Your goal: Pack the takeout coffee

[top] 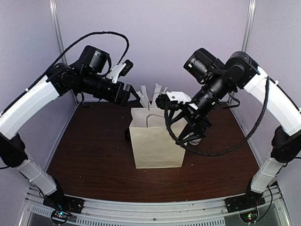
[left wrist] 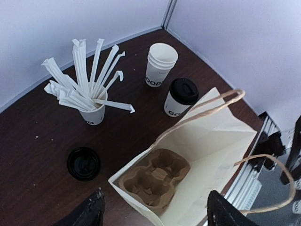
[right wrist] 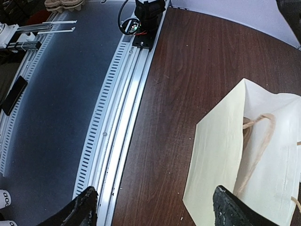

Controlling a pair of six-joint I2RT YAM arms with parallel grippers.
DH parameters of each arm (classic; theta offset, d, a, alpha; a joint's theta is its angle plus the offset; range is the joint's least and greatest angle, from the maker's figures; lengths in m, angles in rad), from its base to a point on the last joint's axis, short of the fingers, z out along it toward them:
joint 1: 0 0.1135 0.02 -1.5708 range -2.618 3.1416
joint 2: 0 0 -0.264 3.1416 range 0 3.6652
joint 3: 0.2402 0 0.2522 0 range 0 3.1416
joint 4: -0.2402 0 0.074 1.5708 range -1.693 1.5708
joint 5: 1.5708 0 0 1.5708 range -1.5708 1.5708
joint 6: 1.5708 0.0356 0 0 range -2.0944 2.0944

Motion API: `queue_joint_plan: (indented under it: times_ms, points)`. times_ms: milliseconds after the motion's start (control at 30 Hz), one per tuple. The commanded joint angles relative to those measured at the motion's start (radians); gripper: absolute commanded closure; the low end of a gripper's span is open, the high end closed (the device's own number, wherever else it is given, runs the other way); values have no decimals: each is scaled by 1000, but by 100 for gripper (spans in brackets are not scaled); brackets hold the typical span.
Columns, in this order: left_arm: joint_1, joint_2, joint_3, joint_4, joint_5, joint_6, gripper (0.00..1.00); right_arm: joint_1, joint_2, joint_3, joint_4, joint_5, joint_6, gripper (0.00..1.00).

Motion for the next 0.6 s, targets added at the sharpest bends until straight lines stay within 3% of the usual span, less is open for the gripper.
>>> queue_joint_plan:
  times_ms: [0, 267, 400, 567]
  points:
    - [32, 144, 108, -94, 73, 266, 24, 7, -17, -5, 46, 93, 27, 16]
    - [55, 272, 200, -99, 242, 340, 24, 6, -9, -65, 115, 228, 67, 17]
    - [56, 337, 247, -107, 262, 353, 28, 5, 16, -54, 126, 271, 79, 19]
    - [72, 379, 290, -110, 271, 367, 38, 2, -28, -18, 67, 131, 15, 20]
